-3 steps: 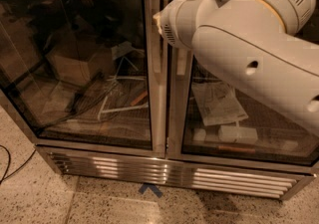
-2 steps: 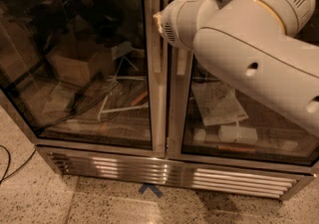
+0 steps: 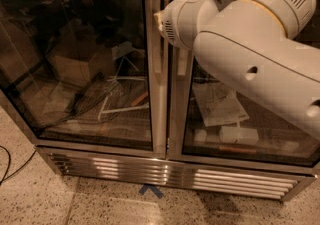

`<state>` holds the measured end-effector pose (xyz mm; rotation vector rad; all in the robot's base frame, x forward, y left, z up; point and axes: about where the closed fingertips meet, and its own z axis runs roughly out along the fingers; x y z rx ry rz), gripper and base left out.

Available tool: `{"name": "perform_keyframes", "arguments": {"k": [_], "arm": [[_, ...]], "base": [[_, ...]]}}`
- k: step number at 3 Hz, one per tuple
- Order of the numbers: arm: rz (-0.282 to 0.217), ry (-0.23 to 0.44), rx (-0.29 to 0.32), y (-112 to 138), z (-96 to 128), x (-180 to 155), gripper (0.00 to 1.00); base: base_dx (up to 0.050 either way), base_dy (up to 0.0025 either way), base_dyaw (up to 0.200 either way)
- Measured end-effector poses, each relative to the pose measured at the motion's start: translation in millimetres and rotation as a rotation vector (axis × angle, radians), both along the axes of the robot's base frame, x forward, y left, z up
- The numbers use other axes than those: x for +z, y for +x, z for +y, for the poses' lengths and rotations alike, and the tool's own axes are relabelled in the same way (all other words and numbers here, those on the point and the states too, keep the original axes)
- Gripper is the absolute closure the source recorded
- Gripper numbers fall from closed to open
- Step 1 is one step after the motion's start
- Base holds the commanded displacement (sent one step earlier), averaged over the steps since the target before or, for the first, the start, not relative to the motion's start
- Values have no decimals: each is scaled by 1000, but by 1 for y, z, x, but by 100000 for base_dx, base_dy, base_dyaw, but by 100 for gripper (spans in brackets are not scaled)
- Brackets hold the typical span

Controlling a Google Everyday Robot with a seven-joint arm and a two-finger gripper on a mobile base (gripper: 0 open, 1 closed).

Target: Place blue chip bag into bottom drawer

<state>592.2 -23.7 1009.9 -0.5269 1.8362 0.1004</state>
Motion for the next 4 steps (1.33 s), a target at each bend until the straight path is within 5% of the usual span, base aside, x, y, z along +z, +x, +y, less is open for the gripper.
{"name": "perform_keyframes", "arguments": {"k": [3, 4], "arm": [[-29, -31, -100, -3, -25, 5, 100], [-33, -28, -90, 3, -16, 2, 100]], "base": [[0, 0, 0], [0, 0, 0]]}}
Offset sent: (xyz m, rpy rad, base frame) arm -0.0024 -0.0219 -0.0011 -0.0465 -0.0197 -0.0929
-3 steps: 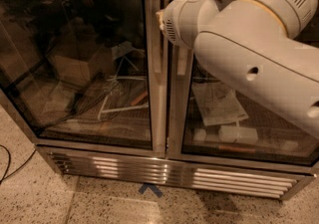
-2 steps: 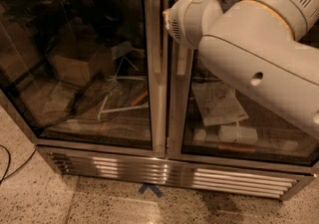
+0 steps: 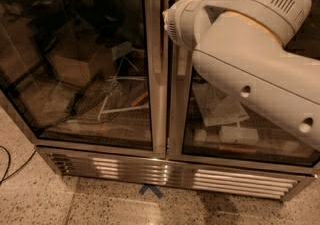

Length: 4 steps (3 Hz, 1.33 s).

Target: Place blue chip bag into bottom drawer

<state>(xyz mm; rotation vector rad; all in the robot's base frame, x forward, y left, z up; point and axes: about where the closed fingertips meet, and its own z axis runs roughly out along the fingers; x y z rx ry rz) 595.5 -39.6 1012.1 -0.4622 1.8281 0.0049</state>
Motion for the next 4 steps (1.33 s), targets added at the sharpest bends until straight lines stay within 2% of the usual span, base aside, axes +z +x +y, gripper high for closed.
{"name": "perform_keyframes", "arguments": {"k": [2, 4], "arm": [[-2, -2, 29, 5, 16, -4, 100], [-2, -2, 33, 4, 17, -4, 100]], "base": [[0, 0, 0], [0, 0, 0]]}}
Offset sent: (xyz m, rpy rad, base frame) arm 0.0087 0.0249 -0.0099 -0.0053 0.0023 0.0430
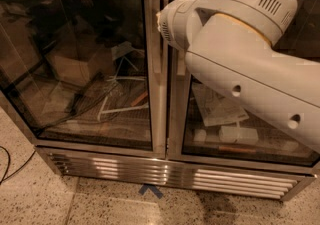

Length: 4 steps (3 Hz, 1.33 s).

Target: Place blue chip bag into bottom drawer

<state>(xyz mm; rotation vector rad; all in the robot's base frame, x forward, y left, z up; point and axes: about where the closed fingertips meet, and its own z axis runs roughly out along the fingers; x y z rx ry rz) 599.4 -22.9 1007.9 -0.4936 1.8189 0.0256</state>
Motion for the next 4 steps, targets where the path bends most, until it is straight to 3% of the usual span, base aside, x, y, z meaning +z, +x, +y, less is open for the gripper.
{"name": "perform_keyframes", "arguments": {"k": [4], "arm": [[9, 28, 51, -2, 5, -6, 100]], "base": [[0, 0, 0]]}}
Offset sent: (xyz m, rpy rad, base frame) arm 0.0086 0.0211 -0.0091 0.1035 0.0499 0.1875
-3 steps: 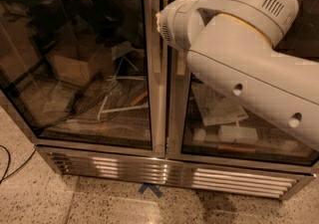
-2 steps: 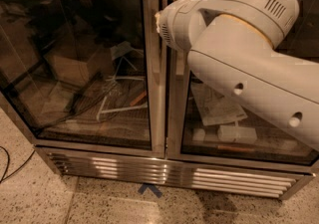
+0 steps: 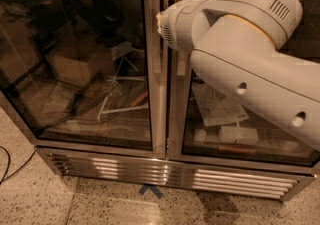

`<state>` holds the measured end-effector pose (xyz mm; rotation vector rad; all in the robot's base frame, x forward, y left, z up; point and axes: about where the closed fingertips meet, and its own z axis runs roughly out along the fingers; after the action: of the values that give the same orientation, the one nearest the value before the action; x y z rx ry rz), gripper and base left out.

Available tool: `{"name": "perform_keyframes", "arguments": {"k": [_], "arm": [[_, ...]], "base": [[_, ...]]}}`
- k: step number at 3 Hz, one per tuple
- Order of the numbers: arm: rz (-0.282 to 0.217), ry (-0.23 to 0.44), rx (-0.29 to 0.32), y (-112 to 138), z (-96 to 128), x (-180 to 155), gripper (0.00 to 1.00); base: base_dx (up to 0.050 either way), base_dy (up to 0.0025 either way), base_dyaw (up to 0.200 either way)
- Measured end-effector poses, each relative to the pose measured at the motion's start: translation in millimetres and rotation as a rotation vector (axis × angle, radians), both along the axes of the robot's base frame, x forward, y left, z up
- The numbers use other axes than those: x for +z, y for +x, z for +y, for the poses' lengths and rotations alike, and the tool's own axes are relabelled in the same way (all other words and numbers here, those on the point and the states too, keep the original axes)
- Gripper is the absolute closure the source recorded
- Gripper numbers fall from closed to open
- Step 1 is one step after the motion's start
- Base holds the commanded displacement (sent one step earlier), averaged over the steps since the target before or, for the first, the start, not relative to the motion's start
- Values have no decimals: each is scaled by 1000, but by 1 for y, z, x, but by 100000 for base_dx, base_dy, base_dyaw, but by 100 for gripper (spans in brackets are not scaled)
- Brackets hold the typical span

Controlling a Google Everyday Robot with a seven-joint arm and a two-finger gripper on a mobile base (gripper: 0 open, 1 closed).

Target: Place blue chip bag into bottom drawer

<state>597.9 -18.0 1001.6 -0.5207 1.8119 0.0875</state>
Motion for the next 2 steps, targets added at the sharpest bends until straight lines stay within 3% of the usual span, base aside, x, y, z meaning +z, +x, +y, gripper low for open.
{"name": "perform_keyframes", "arguments": {"k": [2], "arm": [[14, 45, 4, 2, -7, -4, 100]], "base": [[0, 0, 0]]}}
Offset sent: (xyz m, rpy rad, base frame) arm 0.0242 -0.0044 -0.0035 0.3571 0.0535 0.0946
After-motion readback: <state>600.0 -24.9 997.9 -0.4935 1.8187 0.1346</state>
